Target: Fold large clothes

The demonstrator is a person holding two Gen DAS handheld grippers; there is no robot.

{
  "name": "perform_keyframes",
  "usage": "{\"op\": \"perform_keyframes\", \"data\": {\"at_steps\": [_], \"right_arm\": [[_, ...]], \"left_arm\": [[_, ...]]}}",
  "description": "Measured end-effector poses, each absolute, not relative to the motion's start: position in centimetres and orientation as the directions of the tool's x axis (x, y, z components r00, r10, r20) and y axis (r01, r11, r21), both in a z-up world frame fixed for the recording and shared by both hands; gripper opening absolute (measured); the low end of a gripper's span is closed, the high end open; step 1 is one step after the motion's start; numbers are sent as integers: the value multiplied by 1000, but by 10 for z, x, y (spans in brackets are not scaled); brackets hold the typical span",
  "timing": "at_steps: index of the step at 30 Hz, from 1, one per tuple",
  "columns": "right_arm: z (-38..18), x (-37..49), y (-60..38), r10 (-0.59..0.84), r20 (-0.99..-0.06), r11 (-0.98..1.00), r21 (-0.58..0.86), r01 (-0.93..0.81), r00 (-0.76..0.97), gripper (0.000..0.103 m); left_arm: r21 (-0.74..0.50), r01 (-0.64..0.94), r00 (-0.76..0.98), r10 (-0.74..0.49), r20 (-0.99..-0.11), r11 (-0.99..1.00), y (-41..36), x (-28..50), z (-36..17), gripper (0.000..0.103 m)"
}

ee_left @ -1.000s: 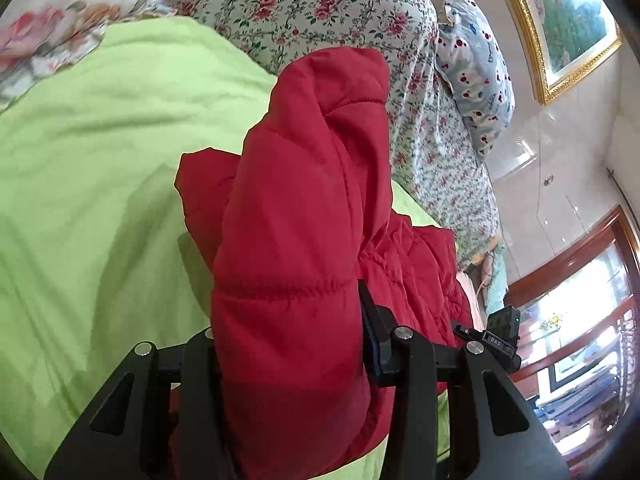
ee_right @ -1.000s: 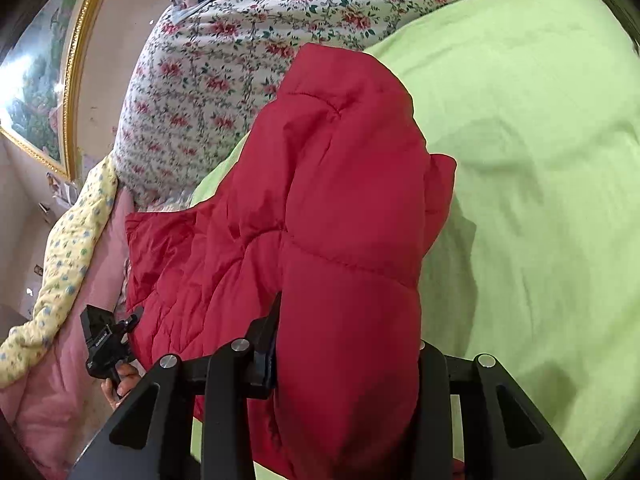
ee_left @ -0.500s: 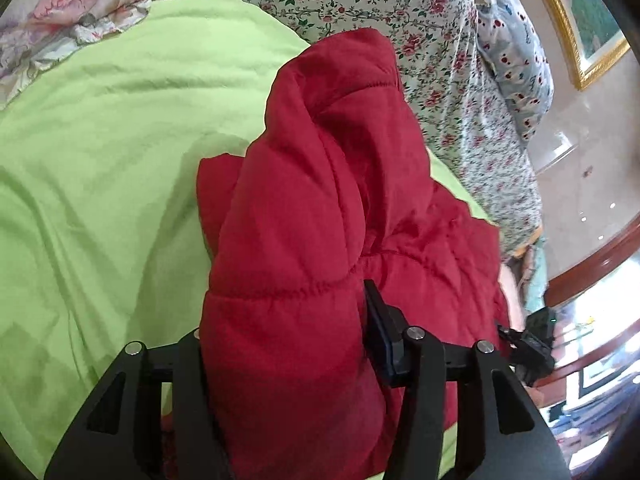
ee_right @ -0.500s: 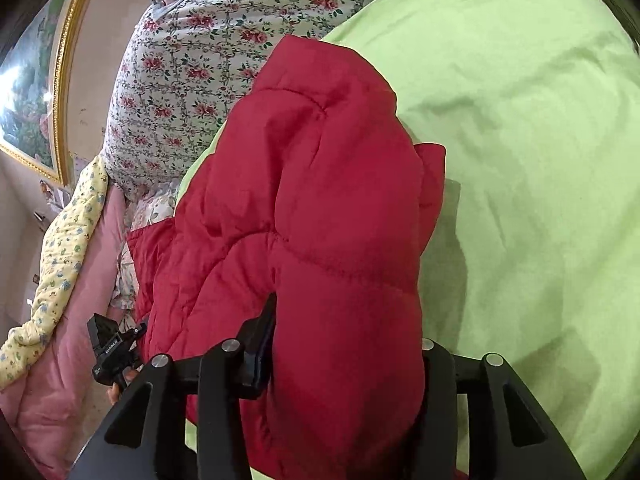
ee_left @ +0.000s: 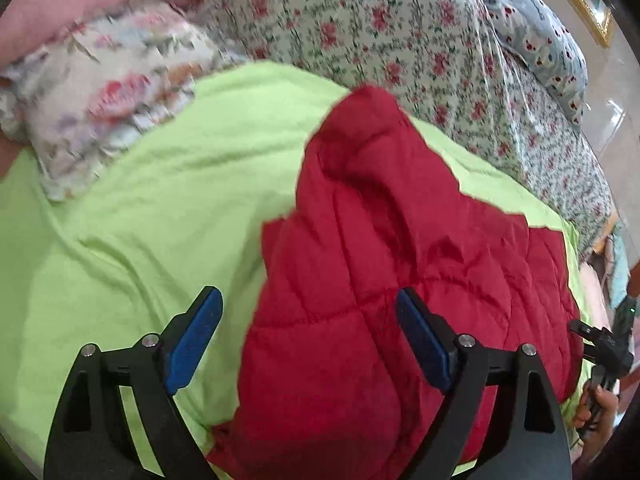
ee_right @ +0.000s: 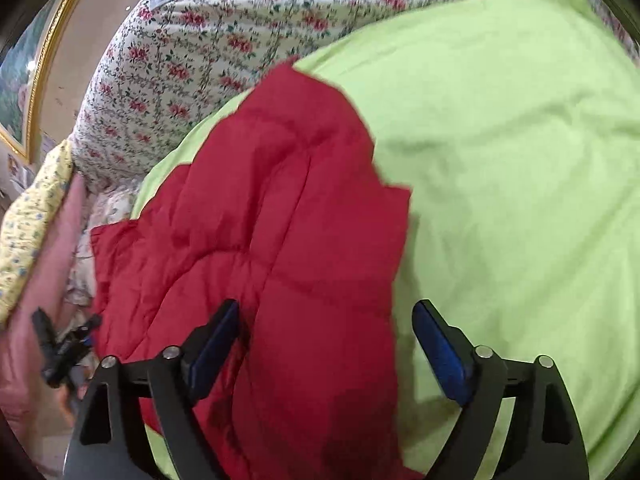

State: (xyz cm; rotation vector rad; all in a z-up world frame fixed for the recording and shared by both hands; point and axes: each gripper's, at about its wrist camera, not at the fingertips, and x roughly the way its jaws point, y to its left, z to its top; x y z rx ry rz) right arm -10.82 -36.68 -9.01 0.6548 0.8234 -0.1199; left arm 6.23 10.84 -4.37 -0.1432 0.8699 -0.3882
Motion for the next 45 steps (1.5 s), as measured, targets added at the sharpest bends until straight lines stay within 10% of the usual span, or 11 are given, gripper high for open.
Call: {"op": "perform_keyframes", "data": {"at_steps": [10,12,17,22,45], "right_arm": [[-65,-63,-353,5,-744,882,318,347,668,97],[-67,-50,-343,30,-751,899,310,311,660,96],[-68,-43,-318,-48,-772,931,196,308,634,37],[-53,-54,-319,-60,-728,926,215,310,683,15],[-103,0,-338,-44,-800,897,232,375,599,24]], "left_arm": [[-241,348,548,-405,-732,906,77,80,-36,89],[-222,393,524,-415,-743,892,63,81,-40,74],[-161,439,504,-391,-770,884,41,80,-50,26],[-219,470,496,-461,-736,855,39,87,-29,19],[-169,412,422,-352,-836,895,3,135,-85,24]]}}
